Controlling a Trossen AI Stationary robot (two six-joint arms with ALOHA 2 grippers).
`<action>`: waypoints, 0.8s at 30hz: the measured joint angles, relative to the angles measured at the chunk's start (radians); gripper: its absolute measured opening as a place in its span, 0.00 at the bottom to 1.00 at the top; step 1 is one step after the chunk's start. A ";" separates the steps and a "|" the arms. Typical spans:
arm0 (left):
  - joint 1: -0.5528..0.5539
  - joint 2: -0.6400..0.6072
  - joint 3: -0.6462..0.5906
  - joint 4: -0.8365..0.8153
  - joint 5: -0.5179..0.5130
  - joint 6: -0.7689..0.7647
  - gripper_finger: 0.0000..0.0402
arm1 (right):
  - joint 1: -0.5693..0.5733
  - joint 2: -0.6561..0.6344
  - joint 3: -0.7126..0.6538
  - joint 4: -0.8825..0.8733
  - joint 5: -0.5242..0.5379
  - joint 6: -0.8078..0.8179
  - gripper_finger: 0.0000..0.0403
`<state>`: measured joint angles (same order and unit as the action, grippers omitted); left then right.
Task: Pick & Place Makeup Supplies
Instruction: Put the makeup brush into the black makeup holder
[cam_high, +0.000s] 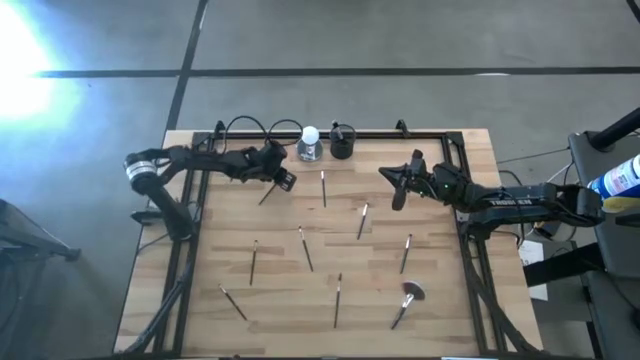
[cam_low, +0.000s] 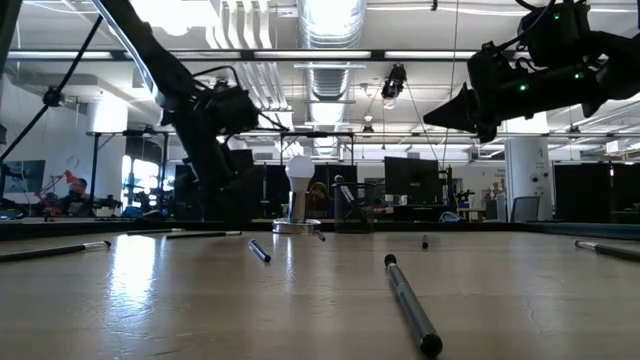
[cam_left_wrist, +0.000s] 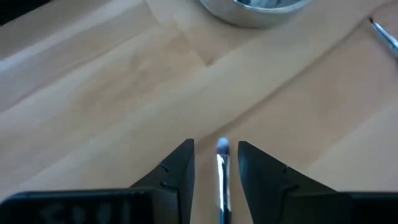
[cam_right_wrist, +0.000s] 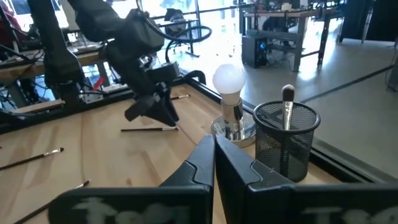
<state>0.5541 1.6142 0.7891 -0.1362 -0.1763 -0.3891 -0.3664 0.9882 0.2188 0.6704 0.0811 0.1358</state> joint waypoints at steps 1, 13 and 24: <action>0.003 0.003 0.000 0.012 0.001 0.000 0.29 | 0.000 0.000 0.000 0.000 0.000 -0.001 0.02; 0.010 0.069 -0.002 0.055 0.025 -0.002 0.24 | 0.000 0.000 0.001 0.000 -0.001 -0.001 0.02; 0.013 0.024 -0.013 0.016 -0.006 0.014 0.00 | 0.000 0.000 0.001 0.000 -0.002 -0.001 0.02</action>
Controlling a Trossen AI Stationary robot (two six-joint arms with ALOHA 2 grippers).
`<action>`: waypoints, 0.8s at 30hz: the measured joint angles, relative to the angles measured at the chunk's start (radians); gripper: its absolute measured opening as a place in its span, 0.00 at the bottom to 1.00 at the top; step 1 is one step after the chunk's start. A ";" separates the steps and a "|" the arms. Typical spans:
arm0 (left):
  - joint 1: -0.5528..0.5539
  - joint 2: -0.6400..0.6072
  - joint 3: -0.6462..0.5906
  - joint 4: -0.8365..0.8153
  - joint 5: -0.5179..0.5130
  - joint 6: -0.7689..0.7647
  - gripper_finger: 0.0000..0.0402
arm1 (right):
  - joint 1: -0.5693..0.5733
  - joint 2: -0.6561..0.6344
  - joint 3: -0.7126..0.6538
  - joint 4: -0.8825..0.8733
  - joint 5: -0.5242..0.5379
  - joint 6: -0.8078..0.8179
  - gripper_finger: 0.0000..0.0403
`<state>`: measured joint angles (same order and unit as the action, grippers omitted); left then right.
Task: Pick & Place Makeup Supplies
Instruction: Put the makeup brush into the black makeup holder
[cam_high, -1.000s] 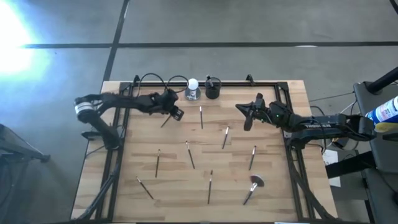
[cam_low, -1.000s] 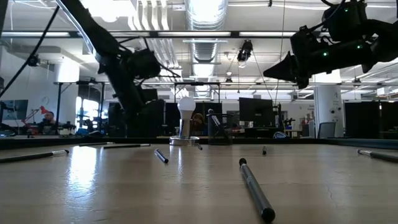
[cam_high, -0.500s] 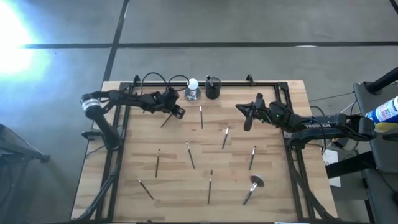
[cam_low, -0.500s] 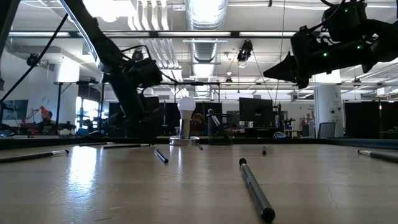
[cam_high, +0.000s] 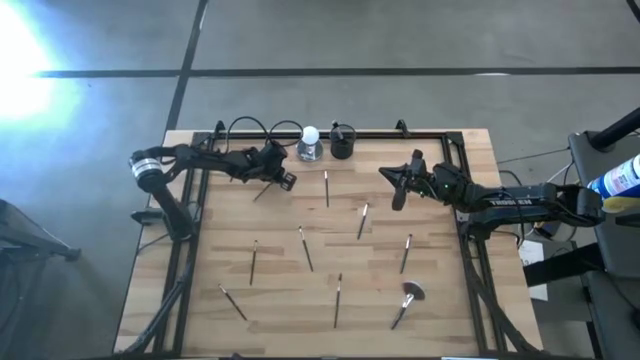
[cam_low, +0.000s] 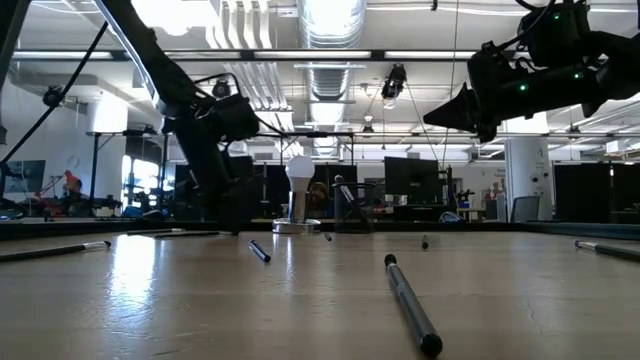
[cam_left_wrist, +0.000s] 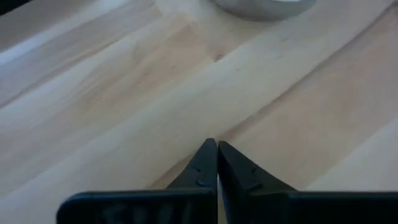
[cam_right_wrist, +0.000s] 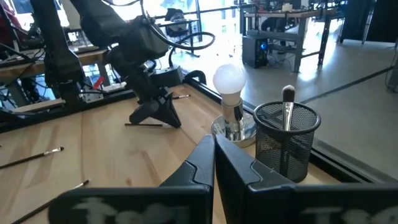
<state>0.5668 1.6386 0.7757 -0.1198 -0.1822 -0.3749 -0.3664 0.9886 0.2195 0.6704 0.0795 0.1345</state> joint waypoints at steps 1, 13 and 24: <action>0.000 -0.023 -0.010 -0.005 0.000 0.000 0.00 | 0.000 0.000 0.000 0.000 0.000 0.000 0.02; -0.123 -0.332 -0.469 1.009 0.062 -0.178 0.00 | 0.000 0.048 0.026 0.002 -0.030 0.047 0.02; -0.222 -0.214 -0.364 1.350 0.263 -0.038 0.00 | 0.075 0.431 0.223 0.237 -0.153 0.125 0.03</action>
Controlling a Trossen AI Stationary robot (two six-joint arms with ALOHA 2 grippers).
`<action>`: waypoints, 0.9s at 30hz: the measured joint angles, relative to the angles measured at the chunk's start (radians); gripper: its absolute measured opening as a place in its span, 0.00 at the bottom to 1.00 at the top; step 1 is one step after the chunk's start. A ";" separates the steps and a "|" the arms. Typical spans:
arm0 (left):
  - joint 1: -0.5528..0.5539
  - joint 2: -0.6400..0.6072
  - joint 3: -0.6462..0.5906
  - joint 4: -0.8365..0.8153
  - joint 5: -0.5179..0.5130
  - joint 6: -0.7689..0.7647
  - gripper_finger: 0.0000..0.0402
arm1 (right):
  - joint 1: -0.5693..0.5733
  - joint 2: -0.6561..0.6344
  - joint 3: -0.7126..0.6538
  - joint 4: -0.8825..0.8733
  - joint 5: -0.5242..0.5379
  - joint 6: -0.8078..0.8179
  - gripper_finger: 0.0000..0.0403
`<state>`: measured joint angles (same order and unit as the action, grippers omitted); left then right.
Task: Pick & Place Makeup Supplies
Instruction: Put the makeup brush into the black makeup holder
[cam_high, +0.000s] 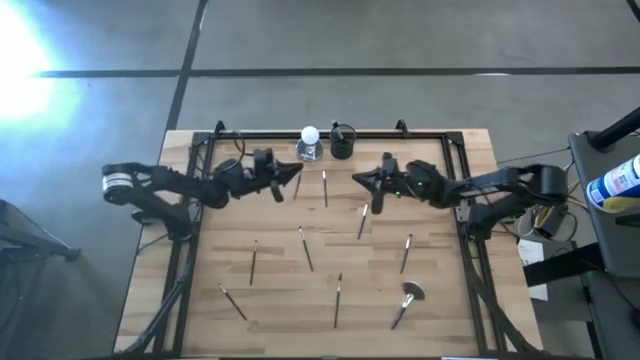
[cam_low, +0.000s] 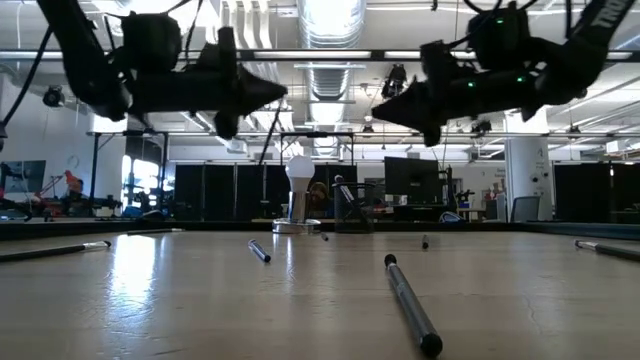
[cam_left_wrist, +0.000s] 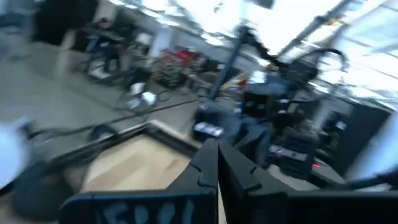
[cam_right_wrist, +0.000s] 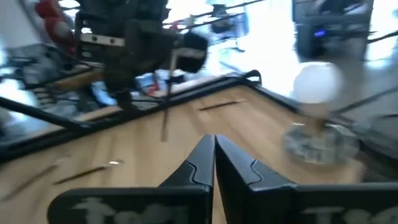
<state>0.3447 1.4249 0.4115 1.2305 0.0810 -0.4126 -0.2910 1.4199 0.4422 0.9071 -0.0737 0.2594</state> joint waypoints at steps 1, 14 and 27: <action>-0.007 0.010 0.024 -0.001 0.016 0.014 0.00 | 0.002 0.031 0.025 0.017 -0.033 0.012 0.04; -0.038 0.117 0.216 0.000 0.106 0.072 0.00 | 0.027 0.195 0.256 0.032 -0.137 0.026 0.34; -0.057 0.135 0.259 -0.002 0.124 0.095 0.00 | 0.025 0.219 0.309 0.074 -0.136 -0.005 0.36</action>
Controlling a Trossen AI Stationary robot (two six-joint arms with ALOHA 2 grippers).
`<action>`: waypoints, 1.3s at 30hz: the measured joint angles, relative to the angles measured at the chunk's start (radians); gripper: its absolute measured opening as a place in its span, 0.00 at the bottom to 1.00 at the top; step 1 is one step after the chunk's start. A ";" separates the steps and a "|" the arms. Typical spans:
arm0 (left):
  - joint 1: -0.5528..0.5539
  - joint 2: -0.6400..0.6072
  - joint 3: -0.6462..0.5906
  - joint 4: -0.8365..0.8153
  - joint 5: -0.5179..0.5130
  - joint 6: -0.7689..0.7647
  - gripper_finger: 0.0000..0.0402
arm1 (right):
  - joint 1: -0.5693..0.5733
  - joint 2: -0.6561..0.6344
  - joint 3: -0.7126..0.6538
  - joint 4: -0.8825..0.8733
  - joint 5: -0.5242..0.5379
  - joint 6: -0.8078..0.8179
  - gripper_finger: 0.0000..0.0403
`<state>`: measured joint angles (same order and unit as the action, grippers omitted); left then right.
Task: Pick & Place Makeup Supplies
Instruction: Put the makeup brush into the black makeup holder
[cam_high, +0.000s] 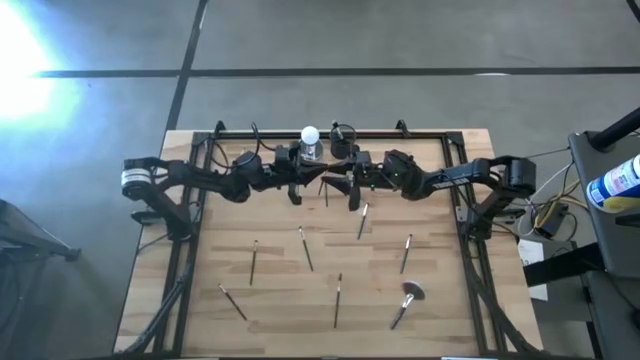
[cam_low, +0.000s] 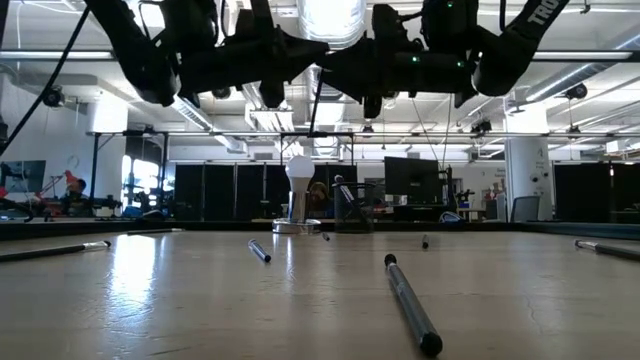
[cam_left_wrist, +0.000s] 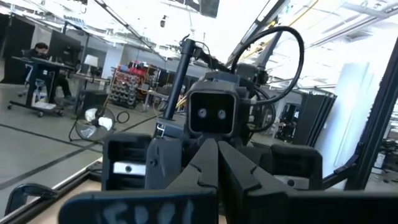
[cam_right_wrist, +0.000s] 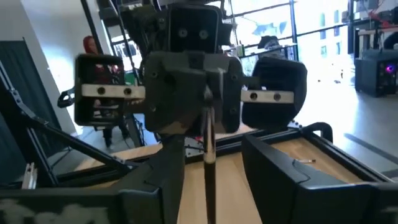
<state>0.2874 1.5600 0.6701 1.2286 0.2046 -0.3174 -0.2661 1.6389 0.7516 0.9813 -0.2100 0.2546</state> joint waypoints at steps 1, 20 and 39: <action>-0.001 0.000 0.000 0.000 0.000 0.004 0.00 | 0.000 0.002 0.002 -0.003 0.000 0.000 0.35; 0.008 -0.151 -0.050 -0.231 -0.030 0.006 0.11 | -0.002 -0.045 -0.015 -0.100 0.018 -0.047 0.04; 0.187 -0.259 0.147 -0.620 0.261 0.068 0.01 | -0.104 -0.083 -0.020 -0.173 0.026 -0.068 0.03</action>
<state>0.4740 1.3014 0.8167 0.6082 0.4660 -0.2498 -0.3696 1.5558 0.7314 0.8081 -0.1844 0.1869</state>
